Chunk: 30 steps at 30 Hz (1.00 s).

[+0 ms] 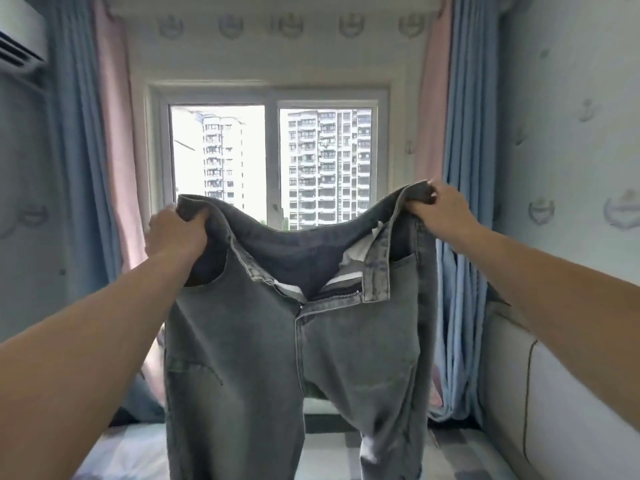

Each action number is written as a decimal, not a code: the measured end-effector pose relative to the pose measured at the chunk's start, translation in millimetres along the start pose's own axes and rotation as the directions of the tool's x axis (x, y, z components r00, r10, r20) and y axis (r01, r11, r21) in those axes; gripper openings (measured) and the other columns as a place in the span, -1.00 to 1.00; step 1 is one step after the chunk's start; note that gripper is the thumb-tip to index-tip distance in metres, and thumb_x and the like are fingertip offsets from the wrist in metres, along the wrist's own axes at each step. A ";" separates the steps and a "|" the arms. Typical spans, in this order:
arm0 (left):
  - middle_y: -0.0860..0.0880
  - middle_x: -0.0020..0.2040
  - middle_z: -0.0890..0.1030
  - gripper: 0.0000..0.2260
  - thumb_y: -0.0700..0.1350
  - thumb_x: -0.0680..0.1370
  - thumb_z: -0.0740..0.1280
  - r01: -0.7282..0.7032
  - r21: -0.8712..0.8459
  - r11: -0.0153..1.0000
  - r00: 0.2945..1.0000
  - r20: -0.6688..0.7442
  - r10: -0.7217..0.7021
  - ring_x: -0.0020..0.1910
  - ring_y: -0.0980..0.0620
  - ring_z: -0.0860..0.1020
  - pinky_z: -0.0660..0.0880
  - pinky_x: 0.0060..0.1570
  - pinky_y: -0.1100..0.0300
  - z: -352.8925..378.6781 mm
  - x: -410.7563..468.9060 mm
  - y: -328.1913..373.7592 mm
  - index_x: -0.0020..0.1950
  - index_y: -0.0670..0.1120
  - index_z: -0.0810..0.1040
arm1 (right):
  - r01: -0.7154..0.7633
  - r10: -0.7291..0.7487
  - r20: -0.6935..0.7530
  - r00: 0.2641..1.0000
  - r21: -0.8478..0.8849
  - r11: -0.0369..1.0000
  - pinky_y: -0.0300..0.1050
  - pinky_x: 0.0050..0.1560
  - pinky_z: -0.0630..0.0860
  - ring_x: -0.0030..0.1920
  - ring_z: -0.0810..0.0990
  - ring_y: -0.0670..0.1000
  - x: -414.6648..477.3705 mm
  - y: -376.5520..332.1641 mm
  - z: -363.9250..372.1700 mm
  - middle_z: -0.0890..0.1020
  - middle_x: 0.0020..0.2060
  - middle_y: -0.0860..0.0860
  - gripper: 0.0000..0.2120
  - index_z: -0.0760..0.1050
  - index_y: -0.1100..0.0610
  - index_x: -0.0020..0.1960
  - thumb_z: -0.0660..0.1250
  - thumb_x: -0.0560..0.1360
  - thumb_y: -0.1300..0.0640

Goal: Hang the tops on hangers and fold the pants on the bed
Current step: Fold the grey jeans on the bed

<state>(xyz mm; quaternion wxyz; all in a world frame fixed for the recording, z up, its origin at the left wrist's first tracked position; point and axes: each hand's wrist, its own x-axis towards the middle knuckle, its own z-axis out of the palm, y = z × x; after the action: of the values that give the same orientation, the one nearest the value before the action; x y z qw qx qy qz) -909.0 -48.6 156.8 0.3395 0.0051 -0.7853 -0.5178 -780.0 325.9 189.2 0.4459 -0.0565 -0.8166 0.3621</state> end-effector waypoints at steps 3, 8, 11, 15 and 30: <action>-0.24 0.35 0.50 -0.55 0.04 0.63 0.26 -0.005 -0.093 0.996 1.000 0.007 0.006 0.30 -0.30 0.47 0.41 0.27 -0.09 -2.2 12.7 13.2 0.42 -0.20 0.39 | -0.078 0.080 -0.022 0.997 0.090 0.993 -0.13 -0.21 0.56 -0.14 0.57 -0.02 14.1 -20.7 -7.3 0.59 -0.07 0.06 -0.78 0.45 0.18 0.14 0.39 0.55 0.15; -0.27 0.15 0.56 -0.75 -0.10 0.64 0.25 0.047 0.028 0.998 0.996 0.074 -0.049 0.15 -0.28 0.55 0.49 0.13 -0.02 0.4 21.8 24.6 0.21 -0.25 0.49 | -0.372 0.366 0.072 0.928 0.213 0.903 0.16 0.07 0.64 -0.07 0.68 0.20 33.4 -40.1 -7.7 0.65 -0.04 0.19 -0.72 0.51 0.26 0.13 0.42 0.48 0.15; -0.28 0.08 0.61 -0.79 -0.17 0.67 0.18 0.323 0.008 0.947 0.916 0.251 -0.314 0.10 -0.21 0.58 0.55 0.11 0.01 5.2 20.9 26.2 0.13 -0.30 0.50 | -0.516 0.505 0.104 0.857 0.155 0.842 0.04 -0.07 0.68 -0.23 0.70 0.11 38.8 -45.5 0.3 0.69 -0.16 0.16 -0.83 0.56 0.28 0.04 0.33 0.54 0.17; -0.18 -0.27 0.57 -0.68 -0.21 0.70 0.10 0.712 -0.302 0.634 0.673 0.552 -0.492 0.02 -0.03 0.60 0.53 -0.08 0.17 9.1 8.1 24.4 -0.15 -0.34 0.47 | -0.606 0.559 0.242 0.793 0.214 0.767 -0.28 -0.60 0.46 -0.65 0.44 -0.08 22.9 -42.9 0.5 0.50 -0.58 0.03 -0.72 0.51 0.19 -0.24 0.18 0.62 0.24; -0.12 -0.14 0.64 -0.89 -0.20 0.63 0.31 0.454 -0.624 0.636 0.766 0.637 0.079 -0.28 -0.02 0.62 0.60 -0.32 0.14 14.6 -40.9 93.7 0.11 -0.18 0.57 | -0.420 0.189 0.490 0.851 0.419 0.805 -0.21 -0.32 0.60 -0.47 0.60 -0.04 -11.0 -145.8 41.5 0.59 -0.44 0.05 -0.77 0.56 0.19 -0.26 0.48 0.51 0.12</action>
<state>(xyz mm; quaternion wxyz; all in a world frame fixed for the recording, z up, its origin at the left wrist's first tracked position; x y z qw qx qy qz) -853.2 21.4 208.3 -0.0224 -0.2156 -0.5591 -0.8002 -771.8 192.2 261.1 0.1898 0.0102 -0.7469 0.6373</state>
